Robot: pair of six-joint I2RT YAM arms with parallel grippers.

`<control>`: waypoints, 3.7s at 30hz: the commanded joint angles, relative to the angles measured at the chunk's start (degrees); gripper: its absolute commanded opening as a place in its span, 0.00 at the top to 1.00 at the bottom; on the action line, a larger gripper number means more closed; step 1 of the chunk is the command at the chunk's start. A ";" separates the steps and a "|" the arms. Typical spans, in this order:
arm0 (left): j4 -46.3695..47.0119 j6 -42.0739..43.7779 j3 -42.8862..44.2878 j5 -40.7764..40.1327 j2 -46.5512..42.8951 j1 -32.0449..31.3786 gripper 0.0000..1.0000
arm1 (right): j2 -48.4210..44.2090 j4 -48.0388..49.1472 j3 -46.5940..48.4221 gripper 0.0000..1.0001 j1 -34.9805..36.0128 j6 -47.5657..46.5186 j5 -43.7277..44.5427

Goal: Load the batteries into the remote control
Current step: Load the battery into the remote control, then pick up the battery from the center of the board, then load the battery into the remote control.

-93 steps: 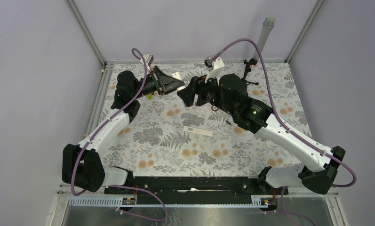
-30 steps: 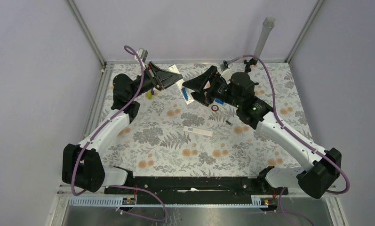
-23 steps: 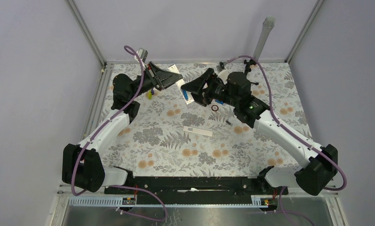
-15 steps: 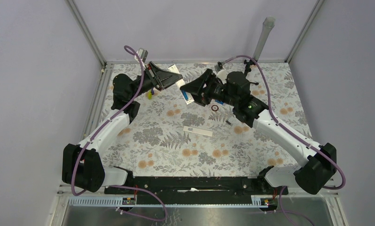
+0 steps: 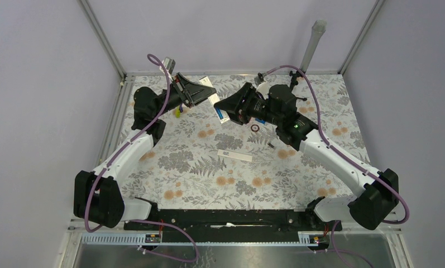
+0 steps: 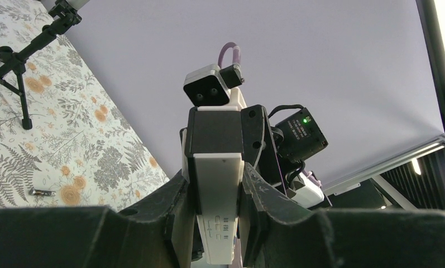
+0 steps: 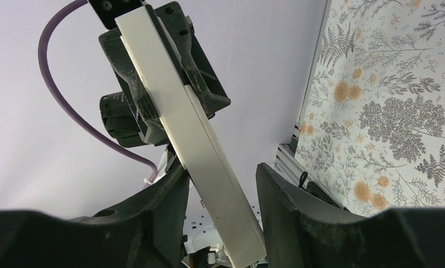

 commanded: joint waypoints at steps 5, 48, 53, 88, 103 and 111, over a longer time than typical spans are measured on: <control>-3.70 -0.92 5.93 -1.87 -1.04 0.12 0.83 | -0.45 1.76 -0.63 0.50 -0.17 -5.64 0.59; -34.00 26.24 3.89 1.72 -5.46 10.62 0.83 | 30.30 -44.95 5.18 0.11 -11.84 -73.80 30.08; -33.24 25.71 3.59 1.88 -5.36 10.83 0.83 | 31.32 -44.43 4.91 0.16 -13.83 -73.65 28.30; -28.16 24.38 -4.40 1.07 -4.01 8.76 0.83 | 23.00 -42.15 7.57 0.94 -14.53 -58.45 16.85; -17.15 20.09 -8.29 0.07 7.64 -1.33 0.83 | 13.84 -46.44 18.74 0.95 3.79 -40.40 10.81; -14.26 18.37 -8.22 0.20 9.92 -1.55 0.83 | 14.52 -50.12 22.26 0.94 5.12 -39.84 11.47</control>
